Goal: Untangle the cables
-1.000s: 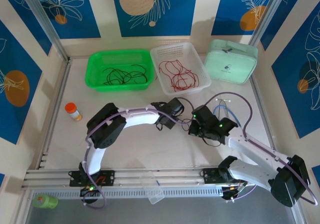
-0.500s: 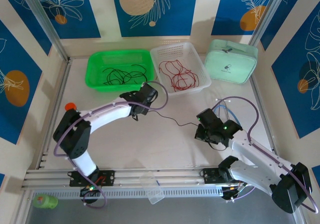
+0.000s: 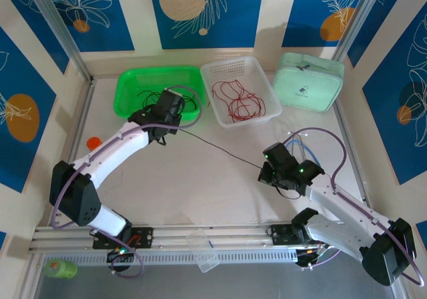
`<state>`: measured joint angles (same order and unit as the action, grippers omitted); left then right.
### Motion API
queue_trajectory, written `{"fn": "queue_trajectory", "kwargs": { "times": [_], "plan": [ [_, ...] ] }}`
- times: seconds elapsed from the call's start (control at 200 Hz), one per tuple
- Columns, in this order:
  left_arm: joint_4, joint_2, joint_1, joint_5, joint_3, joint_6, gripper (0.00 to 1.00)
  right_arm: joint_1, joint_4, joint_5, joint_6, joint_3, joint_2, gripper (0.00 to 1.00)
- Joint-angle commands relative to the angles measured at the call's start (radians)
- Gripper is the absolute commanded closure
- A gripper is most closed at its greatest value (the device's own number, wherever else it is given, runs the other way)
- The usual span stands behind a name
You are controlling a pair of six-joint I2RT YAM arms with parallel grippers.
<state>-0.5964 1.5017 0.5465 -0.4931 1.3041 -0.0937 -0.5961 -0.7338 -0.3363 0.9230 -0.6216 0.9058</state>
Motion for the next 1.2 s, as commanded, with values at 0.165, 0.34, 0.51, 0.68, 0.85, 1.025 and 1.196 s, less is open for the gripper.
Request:
{"fn": "queue_trajectory", "kwargs": {
  "times": [0.165, 0.34, 0.51, 0.68, 0.85, 1.025, 1.196],
  "plan": [
    [-0.011, 0.064, -0.08, -0.047, 0.252, 0.092, 1.0, -0.011, 0.153, 0.158, -0.123, 0.047, -0.014, 0.91],
    [-0.062, 0.096, -0.08, -0.01, 0.474, 0.093, 1.0, -0.063, 0.28, 0.219, -0.184, 0.034, -0.047, 0.43],
    [-0.093, 0.098, -0.08, 0.05, 0.667, 0.096, 1.0, -0.07, 0.257, 0.204, -0.199, 0.013, -0.063, 0.31],
    [-0.124, 0.098, -0.08, 0.101, 0.852, 0.124, 1.0, -0.069, 0.253, 0.192, -0.181, 0.018, -0.057, 0.31],
    [-0.075, 0.105, -0.08, 0.026, 0.931, 0.224, 1.0, -0.07, 0.276, 0.196, -0.156, 0.021, -0.032, 0.31],
    [0.198, 0.138, -0.087, -0.123, 0.837, 0.411, 1.0, -0.078, 0.27, 0.199, -0.141, 0.01, -0.01, 0.31],
    [0.36, 0.205, -0.123, -0.125, 0.813, 0.491, 1.0, -0.095, 0.239, 0.172, -0.122, 0.014, -0.037, 0.31]
  ]
}}
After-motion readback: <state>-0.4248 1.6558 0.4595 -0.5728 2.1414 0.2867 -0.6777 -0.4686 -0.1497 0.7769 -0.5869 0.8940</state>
